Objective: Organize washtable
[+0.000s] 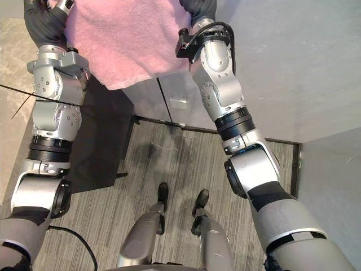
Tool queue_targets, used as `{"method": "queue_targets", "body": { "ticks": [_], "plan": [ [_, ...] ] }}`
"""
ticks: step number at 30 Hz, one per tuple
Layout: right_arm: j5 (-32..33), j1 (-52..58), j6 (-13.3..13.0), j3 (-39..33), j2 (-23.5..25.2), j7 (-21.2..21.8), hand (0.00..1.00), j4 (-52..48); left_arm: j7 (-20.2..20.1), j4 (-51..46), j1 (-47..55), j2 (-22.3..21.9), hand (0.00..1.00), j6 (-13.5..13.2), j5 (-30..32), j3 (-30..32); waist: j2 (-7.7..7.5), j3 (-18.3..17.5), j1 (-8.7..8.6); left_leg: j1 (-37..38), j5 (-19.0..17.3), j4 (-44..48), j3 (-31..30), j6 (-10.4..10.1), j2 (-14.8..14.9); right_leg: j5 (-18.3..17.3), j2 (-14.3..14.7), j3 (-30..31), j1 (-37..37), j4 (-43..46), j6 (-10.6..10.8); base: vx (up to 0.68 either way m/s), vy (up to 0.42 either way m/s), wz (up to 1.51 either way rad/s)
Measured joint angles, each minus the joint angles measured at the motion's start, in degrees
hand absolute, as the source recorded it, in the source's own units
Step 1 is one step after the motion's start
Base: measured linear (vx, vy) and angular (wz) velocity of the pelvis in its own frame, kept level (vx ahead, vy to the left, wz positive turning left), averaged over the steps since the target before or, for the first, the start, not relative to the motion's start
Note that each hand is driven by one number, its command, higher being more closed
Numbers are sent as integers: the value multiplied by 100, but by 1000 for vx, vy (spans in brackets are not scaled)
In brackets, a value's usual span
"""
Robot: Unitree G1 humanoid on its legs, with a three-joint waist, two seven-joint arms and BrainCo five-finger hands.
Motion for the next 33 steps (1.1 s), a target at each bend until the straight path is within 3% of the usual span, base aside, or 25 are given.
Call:
{"method": "queue_targets", "body": {
  "ticks": [5,8,9,15,16,23,27,33],
  "plan": [
    [-121,2,5,12,-6,17,100,0,-2,23,0,67,100,6,159,14,-24,-5,-90,27,13,-24,15,19,0,3,12,43,0,0,0,-2,-1,-3],
    [-165,109,9,49,-13,153,100,-2,-2,71,0,70,100,14,295,114,-146,-63,-127,77,13,-43,41,20,8,4,38,128,-1,-2,-1,2,-8,-14],
    [-167,128,9,51,-13,178,0,-2,-2,77,0,70,100,18,326,115,-165,-75,-128,81,12,-43,49,21,10,4,44,140,-1,-3,-1,5,-11,-9],
    [-170,203,12,51,-90,224,0,7,1,86,0,70,100,56,425,234,-207,-98,-135,91,13,-43,53,22,9,11,71,160,-1,-8,-13,0,-2,-1],
    [-169,209,16,51,-117,224,0,18,1,113,0,70,0,56,425,239,-207,-98,-135,92,13,-43,53,23,9,17,73,163,-1,-9,-21,0,0,0],
    [-163,304,26,16,-261,205,0,201,54,334,80,135,0,121,425,699,-288,-135,-185,126,13,-47,89,24,19,52,99,198,36,-65,-48,-13,-2,-3],
    [-158,853,47,-114,-285,209,0,154,150,347,503,270,0,186,663,906,-406,-206,-257,146,13,-71,103,24,33,96,117,214,75,-163,-40,0,1,-1],
    [-160,2059,105,-218,-308,258,0,-411,108,329,1515,214,0,415,1099,920,-407,-207,-274,200,11,-92,146,25,47,255,148,245,237,-460,-13,-2,13,-3]
  ]
}}
